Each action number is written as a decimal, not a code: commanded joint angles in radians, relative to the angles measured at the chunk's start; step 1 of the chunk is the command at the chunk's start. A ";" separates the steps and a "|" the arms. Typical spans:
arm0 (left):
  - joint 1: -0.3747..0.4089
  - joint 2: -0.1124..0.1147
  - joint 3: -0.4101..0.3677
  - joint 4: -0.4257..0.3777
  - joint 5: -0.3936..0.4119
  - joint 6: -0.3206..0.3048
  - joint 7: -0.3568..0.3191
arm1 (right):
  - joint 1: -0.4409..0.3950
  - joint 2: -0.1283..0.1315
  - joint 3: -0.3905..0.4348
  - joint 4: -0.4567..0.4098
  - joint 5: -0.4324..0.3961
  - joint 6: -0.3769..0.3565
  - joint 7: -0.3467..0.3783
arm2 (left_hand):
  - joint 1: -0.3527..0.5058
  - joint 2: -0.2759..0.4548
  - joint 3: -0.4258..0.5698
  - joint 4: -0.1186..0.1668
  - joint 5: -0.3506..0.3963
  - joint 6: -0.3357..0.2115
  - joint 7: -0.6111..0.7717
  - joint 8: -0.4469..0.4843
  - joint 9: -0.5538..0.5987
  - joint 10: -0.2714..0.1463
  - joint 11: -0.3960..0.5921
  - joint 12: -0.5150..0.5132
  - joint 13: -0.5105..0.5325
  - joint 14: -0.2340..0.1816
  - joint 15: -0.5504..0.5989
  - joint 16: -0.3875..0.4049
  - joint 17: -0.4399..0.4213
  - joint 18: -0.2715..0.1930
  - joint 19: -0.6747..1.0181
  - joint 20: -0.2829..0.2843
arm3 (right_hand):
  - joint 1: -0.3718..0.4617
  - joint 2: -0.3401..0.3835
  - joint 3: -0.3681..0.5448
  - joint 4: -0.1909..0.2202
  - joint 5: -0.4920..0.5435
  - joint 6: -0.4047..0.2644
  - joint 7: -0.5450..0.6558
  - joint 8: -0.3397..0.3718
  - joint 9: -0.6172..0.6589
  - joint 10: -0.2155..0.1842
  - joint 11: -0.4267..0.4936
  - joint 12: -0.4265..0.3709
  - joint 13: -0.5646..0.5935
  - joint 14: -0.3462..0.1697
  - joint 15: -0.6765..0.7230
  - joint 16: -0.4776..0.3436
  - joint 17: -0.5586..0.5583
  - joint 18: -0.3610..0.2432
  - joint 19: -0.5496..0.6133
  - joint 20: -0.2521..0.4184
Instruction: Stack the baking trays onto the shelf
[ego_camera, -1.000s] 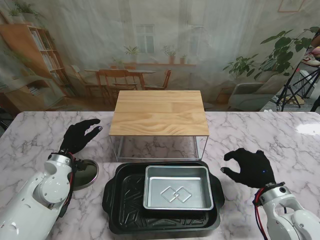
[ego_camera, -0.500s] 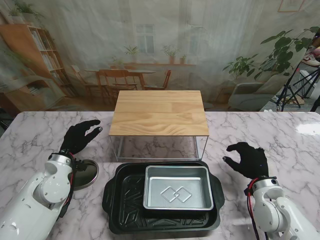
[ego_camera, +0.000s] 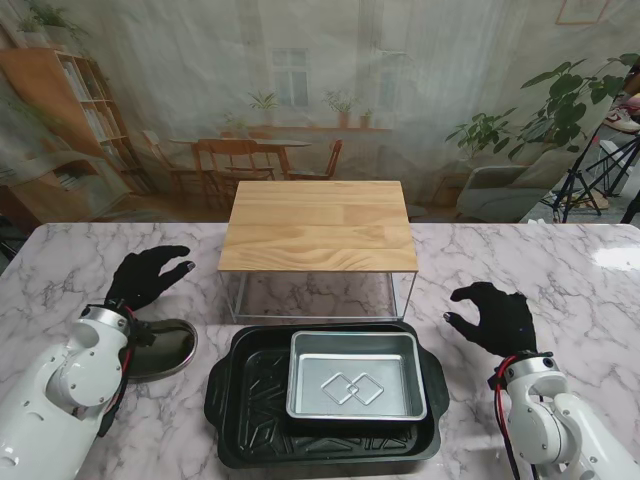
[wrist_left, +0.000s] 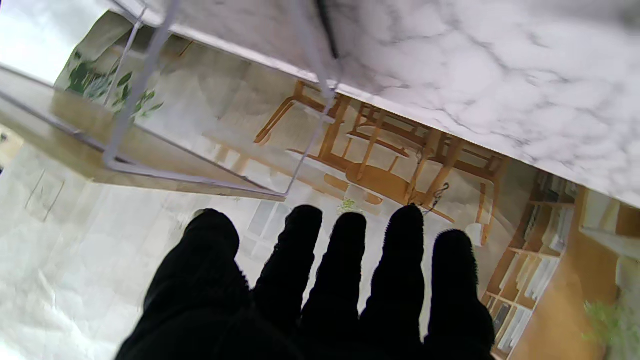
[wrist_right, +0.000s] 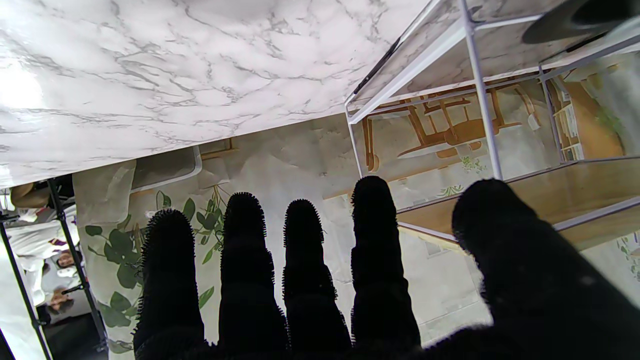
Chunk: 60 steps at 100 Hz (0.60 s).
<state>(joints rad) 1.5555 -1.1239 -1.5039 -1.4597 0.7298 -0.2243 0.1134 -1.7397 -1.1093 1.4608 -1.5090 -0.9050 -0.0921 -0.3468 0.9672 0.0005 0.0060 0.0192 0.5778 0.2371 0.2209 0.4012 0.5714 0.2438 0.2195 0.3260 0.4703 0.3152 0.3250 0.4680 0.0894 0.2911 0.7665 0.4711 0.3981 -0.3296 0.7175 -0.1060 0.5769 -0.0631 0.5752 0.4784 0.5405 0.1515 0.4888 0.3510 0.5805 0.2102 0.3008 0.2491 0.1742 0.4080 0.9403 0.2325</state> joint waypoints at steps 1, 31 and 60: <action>0.020 0.028 -0.029 0.001 -0.018 -0.010 -0.023 | -0.009 -0.004 0.001 -0.006 0.000 0.001 -0.016 | 0.003 0.025 -0.029 -0.019 -0.062 -0.033 -0.044 -0.015 -0.075 -0.024 -0.053 -0.037 -0.039 -0.013 -0.047 -0.031 -0.006 -0.037 -0.042 -0.030 | 0.007 0.045 -0.017 0.032 -0.024 -0.021 0.014 0.003 -0.060 0.003 0.018 -0.005 -0.028 -0.022 -0.046 -0.004 -0.002 -0.032 -0.001 0.009; 0.085 0.069 -0.111 0.026 0.134 -0.030 -0.127 | -0.010 -0.006 -0.001 -0.006 -0.010 0.015 -0.038 | -0.096 -0.153 -0.026 -0.014 -0.260 -0.076 -0.137 -0.042 -0.282 -0.083 -0.151 -0.100 -0.124 -0.056 -0.089 -0.053 -0.032 -0.092 -0.112 -0.056 | 0.006 0.047 -0.022 0.033 -0.029 -0.020 0.019 0.005 -0.100 0.003 0.036 -0.004 -0.044 -0.025 -0.028 0.003 -0.003 -0.035 0.017 0.022; 0.069 0.087 -0.062 0.079 0.229 -0.007 -0.143 | -0.009 -0.007 -0.004 -0.006 -0.008 0.021 -0.041 | -0.063 -0.254 -0.002 0.008 -0.190 -0.081 -0.101 -0.032 -0.290 -0.111 -0.135 -0.089 -0.170 -0.093 -0.114 -0.048 -0.081 -0.148 -0.177 -0.060 | 0.006 0.049 -0.022 0.034 -0.033 -0.020 0.021 0.005 -0.108 0.001 0.042 -0.007 -0.048 -0.026 -0.022 0.004 -0.004 -0.035 0.022 0.026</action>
<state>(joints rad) 1.6329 -1.0397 -1.5783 -1.3973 0.9616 -0.2357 0.0113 -1.7442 -1.1125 1.4576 -1.5137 -0.9127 -0.0769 -0.3851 0.8811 -0.2233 0.0002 0.0192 0.3675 0.1808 0.0991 0.3626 0.3240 0.1552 0.0863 0.2337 0.3430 0.2497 0.2463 0.4166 0.0434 0.1788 0.6407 0.4293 0.3981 -0.3184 0.7118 -0.0959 0.5769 -0.0632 0.5897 0.4784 0.4641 0.1515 0.5111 0.3510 0.5585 0.2021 0.3008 0.2491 0.1751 0.3994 0.9506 0.2407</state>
